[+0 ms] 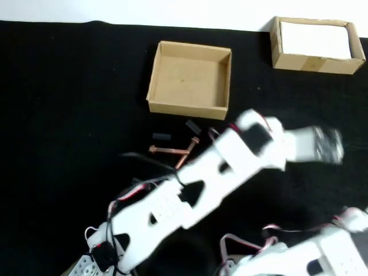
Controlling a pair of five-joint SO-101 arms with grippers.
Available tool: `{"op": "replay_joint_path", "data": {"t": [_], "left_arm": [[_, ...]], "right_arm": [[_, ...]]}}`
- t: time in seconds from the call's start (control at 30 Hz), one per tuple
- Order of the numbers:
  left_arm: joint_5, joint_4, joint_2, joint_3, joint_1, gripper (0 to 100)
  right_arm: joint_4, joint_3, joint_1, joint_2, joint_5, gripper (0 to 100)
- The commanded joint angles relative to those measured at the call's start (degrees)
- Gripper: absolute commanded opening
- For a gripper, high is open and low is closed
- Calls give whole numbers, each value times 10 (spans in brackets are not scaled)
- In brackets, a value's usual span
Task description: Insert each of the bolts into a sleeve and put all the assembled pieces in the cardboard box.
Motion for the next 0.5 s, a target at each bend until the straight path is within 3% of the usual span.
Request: {"op": "replay_joint_path", "data": {"t": [0.0,0.13,0.23,0.33,0.47], "left_arm": [[82,25,-87,-35,-61,9],[160,26,-148,-34,-134,9],[197,27,-191,-12,-182,9],[208,28,-248,56,-221,9],[208,28,-367,199,-255,9]], "right_arm": [[33,-32,-111,-63,-29,7],[36,-29,-255,-127,-74,7],[34,-29,-357,-170,-157,7],[34,-29,-466,-209,-244,7],[34,-29,-592,-247,-295,8]]}}
